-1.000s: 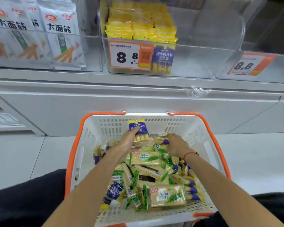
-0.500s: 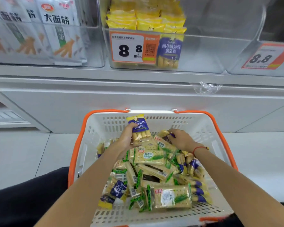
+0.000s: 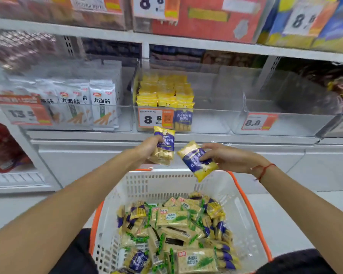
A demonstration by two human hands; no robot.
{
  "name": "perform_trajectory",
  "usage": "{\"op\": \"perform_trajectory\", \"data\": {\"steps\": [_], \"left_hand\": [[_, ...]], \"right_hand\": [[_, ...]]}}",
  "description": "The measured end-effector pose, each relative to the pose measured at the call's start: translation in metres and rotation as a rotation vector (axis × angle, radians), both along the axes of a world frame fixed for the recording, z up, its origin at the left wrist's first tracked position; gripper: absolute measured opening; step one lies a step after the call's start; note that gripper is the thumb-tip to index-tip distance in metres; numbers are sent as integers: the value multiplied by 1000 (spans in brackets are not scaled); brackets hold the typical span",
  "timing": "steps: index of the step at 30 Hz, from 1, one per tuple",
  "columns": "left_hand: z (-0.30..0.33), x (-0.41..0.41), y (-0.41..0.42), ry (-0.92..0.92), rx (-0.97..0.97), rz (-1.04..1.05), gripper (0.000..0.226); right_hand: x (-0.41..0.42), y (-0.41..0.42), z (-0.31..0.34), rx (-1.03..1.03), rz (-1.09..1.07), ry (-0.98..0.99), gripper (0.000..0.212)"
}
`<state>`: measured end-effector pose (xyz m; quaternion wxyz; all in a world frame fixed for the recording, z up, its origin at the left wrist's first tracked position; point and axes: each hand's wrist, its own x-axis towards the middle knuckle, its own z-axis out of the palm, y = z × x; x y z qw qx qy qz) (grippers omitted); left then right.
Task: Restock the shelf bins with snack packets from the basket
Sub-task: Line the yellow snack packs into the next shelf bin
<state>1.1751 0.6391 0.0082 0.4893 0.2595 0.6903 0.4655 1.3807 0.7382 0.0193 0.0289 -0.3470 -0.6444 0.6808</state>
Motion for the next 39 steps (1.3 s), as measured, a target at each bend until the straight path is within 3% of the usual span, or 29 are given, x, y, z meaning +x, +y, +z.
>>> {"op": "perform_trajectory", "data": {"steps": [7,11,15,17,20,23,29,31,33,36,39], "left_hand": [[8,-9,-9,-25,-106,-193,24],[6,-4,-22,117,-125,-420,24],[0,4,-17,111,-143,-372,28],[1,11,-16,40,-146,-379,35],[5,15,-20,-217,-131,-466,55],[8,16,-21,-471,-36,-433,69],[20,29,-16,-657,156,-167,52],[23,33,-11,-654,224,-88,46],[28,37,-5,-636,301,-33,42],[35,37,7,-534,368,9,35],[41,33,14,-358,404,1,31]], "right_hand": [[-2,-20,56,355,291,-183,26],[-21,-26,62,558,240,-241,28],[-40,-29,55,809,199,-204,29],[-46,-30,52,861,167,-160,47],[-51,-33,51,780,93,-80,83],[-54,-31,50,756,58,-41,80],[-58,-31,57,857,-169,-18,68],[-60,-34,59,859,-255,-55,68],[-62,-34,62,711,-275,-72,61],[-66,-32,68,414,-227,-81,39],[-73,-25,74,370,-223,-100,17]]}}
